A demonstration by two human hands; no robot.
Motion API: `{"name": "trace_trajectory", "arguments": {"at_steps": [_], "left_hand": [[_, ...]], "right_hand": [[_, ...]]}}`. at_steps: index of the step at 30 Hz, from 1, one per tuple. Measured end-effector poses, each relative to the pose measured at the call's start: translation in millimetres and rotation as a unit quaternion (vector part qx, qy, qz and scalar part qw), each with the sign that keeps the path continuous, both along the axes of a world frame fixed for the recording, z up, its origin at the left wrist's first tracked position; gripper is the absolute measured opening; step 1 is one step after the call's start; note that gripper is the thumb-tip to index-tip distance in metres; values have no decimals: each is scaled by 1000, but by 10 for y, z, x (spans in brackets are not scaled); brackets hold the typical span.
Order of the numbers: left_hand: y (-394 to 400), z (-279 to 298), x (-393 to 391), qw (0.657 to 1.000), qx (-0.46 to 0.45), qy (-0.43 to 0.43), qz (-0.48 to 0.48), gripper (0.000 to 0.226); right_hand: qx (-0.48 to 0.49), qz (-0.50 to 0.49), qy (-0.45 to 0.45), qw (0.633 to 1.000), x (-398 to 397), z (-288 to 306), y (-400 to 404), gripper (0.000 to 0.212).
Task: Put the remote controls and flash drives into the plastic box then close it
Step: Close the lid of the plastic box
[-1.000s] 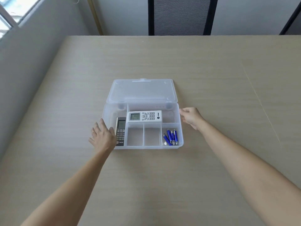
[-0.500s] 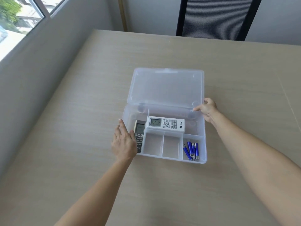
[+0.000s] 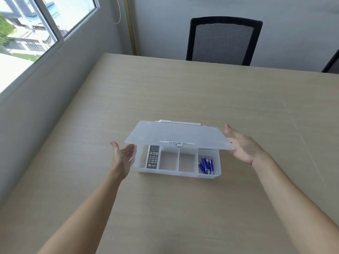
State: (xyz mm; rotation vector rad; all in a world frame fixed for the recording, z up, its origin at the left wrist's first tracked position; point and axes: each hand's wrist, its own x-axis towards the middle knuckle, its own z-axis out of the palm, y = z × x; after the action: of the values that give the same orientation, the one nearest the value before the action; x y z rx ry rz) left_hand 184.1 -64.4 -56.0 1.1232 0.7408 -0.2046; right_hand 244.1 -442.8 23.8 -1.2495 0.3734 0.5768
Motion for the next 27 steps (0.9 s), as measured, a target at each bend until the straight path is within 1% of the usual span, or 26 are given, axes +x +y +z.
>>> {"name": "trace_trajectory", "arguments": {"at_steps": [1, 2, 3, 4, 5, 6, 7, 8, 10, 11, 12, 14, 16, 21, 27], "left_hand": [[48, 35, -34, 1000, -23, -10, -12, 100], [70, 65, -66, 999, -28, -17, -30, 98], [68, 100, -94, 998, -16, -27, -56, 91], [39, 139, -131, 995, 6, -35, -94, 78], [-9, 193, -177, 990, 40, -40, -130, 62], [-55, 200, -214, 983, 99, -34, -148, 46], [-100, 191, -238, 974, 162, -32, -156, 37], [-144, 156, -255, 962, 220, -28, -163, 47], [-247, 120, -289, 930, 311, -12, -198, 76], [-289, 97, -301, 909, 356, -4, -216, 87], [-322, 83, -313, 893, 388, 5, -229, 97], [-356, 64, -324, 881, 411, 16, -236, 111], [-364, 33, -326, 873, 421, 22, -244, 120], [-353, -53, -310, 853, 457, 15, -254, 126], [-328, -116, -294, 813, 504, 34, -289, 129]], "right_hand": [[-40, -3, -1, 999, -117, -96, 34, 87], [-97, 0, -14, 995, -227, -167, 88, 87], [-156, 20, -38, 987, -325, -218, 155, 82], [-200, 49, -65, 976, -414, -269, 212, 73], [-236, 75, -84, 965, -478, -344, 256, 68], [-263, 92, -86, 957, -533, -424, 285, 69], [-285, 99, -78, 950, -578, -495, 308, 77], [-310, 107, -63, 943, -620, -545, 330, 90], [-371, 135, -35, 918, -682, -619, 409, 119], [-402, 143, -27, 904, -702, -661, 449, 129], [-428, 142, -22, 892, -726, -671, 495, 135], [-457, 130, -16, 880, -744, -671, 574, 140], [-470, 122, -8, 874, -753, -688, 632, 143], [-497, 102, -7, 862, -753, -781, 661, 145], [-511, 108, 1, 853, -756, -836, 664, 145]]}}
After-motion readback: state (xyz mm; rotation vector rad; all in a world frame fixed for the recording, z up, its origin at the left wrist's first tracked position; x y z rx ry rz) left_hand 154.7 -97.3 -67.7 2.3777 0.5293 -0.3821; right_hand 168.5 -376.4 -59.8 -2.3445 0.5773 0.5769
